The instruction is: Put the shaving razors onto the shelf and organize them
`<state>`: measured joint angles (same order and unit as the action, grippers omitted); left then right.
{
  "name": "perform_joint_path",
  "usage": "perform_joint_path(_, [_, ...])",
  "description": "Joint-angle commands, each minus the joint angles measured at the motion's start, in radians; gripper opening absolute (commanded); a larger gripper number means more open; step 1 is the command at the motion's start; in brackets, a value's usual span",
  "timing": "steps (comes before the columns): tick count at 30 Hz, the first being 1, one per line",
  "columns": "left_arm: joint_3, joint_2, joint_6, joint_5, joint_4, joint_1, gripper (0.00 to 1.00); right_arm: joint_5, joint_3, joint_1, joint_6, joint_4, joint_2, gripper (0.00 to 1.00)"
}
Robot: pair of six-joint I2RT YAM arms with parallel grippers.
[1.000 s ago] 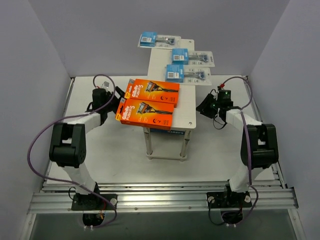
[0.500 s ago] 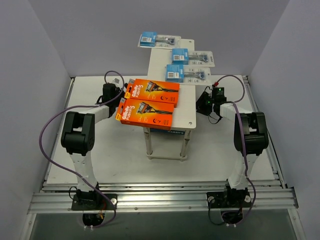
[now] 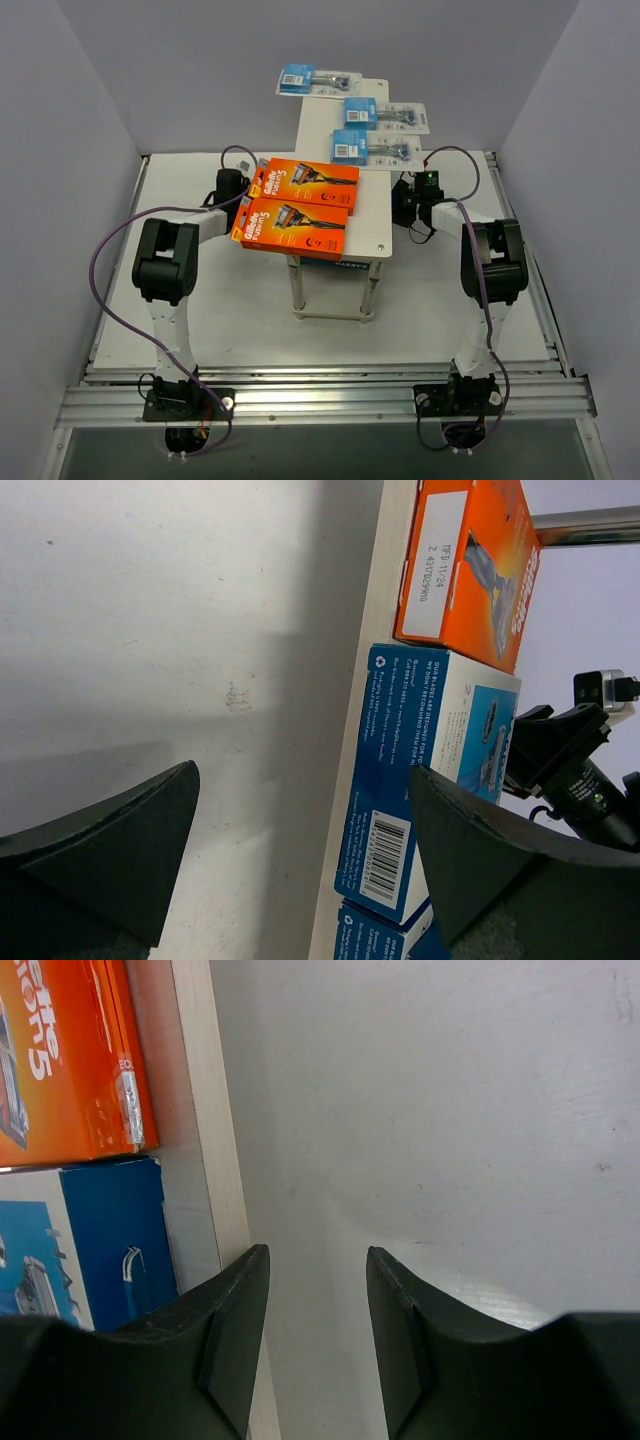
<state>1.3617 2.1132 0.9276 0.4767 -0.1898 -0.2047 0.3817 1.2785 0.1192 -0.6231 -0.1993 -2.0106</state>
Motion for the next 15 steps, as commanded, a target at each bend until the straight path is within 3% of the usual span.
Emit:
perform_joint_path(1, [0.057, 0.014, -0.006, 0.016, 0.000, -0.022, 0.94, -0.003, 0.045, 0.019, -0.001, -0.008, -0.017, 0.40])
perform_joint_path(15, [0.062, 0.028, 0.007, 0.026, -0.016, -0.036, 0.94, 0.002, 0.038, 0.020, 0.003, -0.002, -0.016, 0.40])
